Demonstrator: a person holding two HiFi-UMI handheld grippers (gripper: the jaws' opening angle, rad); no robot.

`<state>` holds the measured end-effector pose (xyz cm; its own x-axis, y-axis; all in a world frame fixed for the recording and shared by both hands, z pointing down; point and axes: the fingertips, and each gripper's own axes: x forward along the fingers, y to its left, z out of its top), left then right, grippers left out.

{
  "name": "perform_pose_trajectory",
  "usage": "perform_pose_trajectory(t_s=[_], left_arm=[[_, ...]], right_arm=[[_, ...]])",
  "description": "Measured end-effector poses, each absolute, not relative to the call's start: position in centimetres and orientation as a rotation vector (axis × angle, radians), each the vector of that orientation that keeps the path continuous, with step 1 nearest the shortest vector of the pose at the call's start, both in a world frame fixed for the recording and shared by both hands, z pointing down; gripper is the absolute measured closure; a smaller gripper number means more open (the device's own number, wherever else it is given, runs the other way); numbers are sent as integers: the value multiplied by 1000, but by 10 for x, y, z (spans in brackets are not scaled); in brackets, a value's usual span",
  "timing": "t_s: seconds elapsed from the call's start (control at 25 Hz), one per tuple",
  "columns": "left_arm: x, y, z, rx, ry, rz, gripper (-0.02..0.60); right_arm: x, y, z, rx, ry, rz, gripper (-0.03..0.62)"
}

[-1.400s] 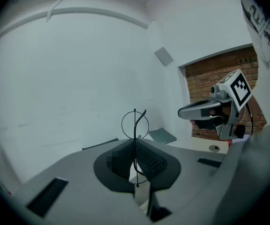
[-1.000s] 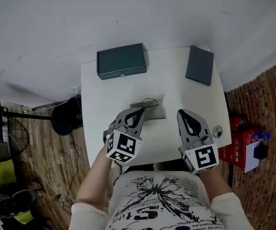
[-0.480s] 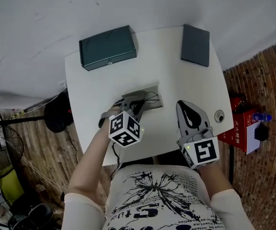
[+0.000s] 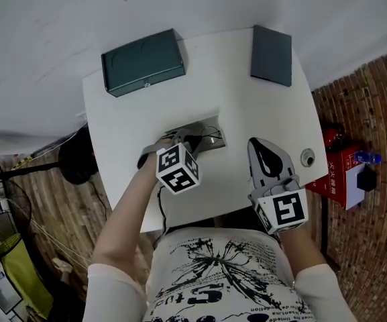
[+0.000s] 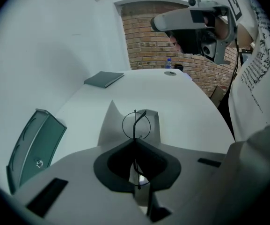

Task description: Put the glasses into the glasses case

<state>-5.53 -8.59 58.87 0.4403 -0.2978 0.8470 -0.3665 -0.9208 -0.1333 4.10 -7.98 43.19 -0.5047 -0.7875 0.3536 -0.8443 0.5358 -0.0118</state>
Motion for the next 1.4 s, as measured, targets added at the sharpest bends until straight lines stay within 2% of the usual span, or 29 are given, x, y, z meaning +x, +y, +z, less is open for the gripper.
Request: perform_pose_trajectory(t_s=[0.28,0.92,1.08,1.24,1.4], left_arm=[[-51,-79,601,2555,-451,1582,565],[-43,-69,607,2416,-338,1495,559],[-46,-74,608,2377,-419,1486,506],[-49,-74,603,2343,-454,1489,483],[-51,-73,588,2364,-485,1469,416]], right_arm=[[45,-80,441,1335,-2455,294,579],[50,-85,445,1309,-2433,314,579],[51,-87,444,1300,-2437,309,579],[50,-88,439,1289,-2448,292,579],[49,-88,431,1272,-2462,269,579]])
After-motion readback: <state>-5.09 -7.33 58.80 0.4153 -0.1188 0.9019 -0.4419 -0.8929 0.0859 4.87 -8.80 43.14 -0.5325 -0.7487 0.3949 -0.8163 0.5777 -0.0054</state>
